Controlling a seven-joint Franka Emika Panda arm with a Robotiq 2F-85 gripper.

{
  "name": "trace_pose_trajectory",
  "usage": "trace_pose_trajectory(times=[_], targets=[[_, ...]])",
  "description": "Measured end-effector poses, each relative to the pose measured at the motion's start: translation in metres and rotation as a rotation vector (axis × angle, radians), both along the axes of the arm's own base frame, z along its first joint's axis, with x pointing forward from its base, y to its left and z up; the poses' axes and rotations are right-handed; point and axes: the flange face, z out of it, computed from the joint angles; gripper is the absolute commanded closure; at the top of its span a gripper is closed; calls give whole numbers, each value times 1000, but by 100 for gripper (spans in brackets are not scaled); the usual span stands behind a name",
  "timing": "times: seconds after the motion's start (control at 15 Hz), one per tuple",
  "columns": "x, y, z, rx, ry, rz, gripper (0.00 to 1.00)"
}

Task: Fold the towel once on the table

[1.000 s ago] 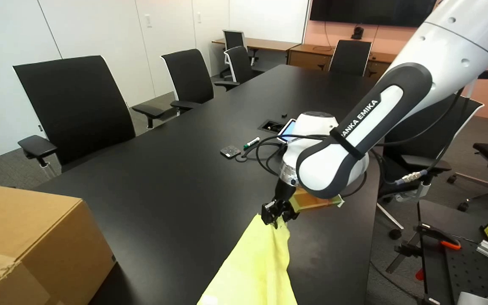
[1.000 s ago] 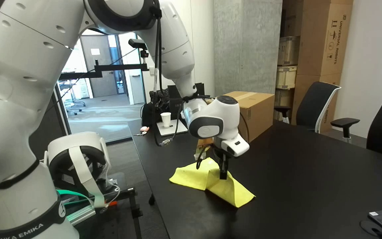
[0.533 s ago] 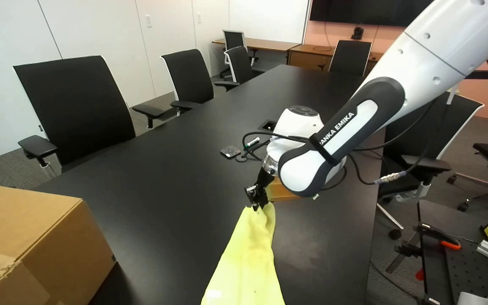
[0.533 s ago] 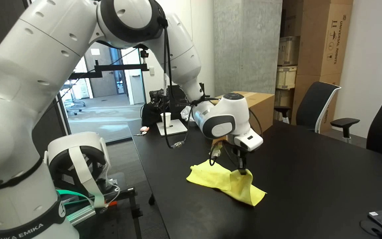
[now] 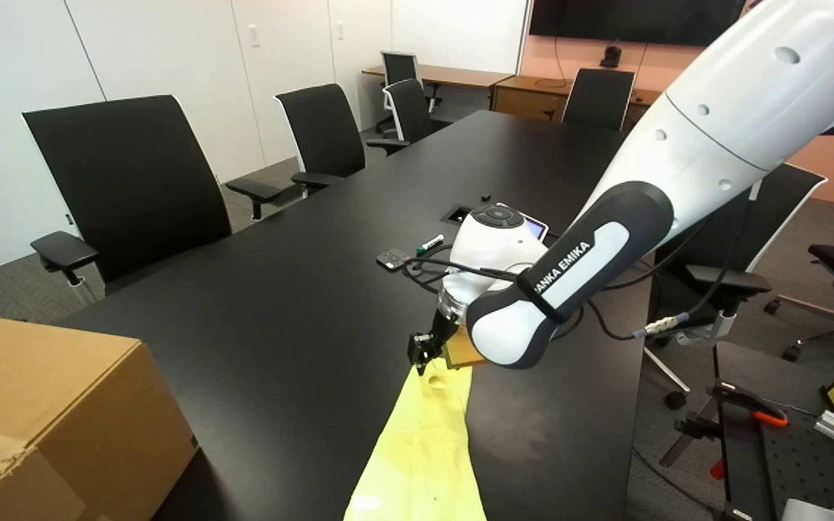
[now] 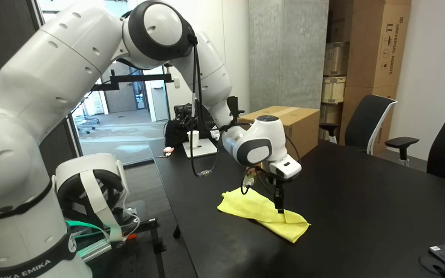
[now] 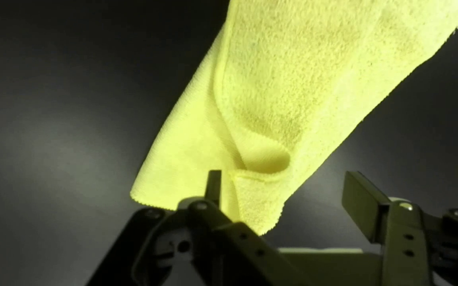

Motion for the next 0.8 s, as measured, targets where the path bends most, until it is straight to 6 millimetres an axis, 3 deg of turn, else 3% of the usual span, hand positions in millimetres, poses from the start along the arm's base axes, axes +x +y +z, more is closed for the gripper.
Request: trace_pose_trajectory(times=[0.2, 0.53, 0.8], targets=[[-17, 41, -2, 9, 41, 68, 0], [-70, 130, 8, 12, 127, 261, 0], [-107, 170, 1, -31, 185, 394, 0]])
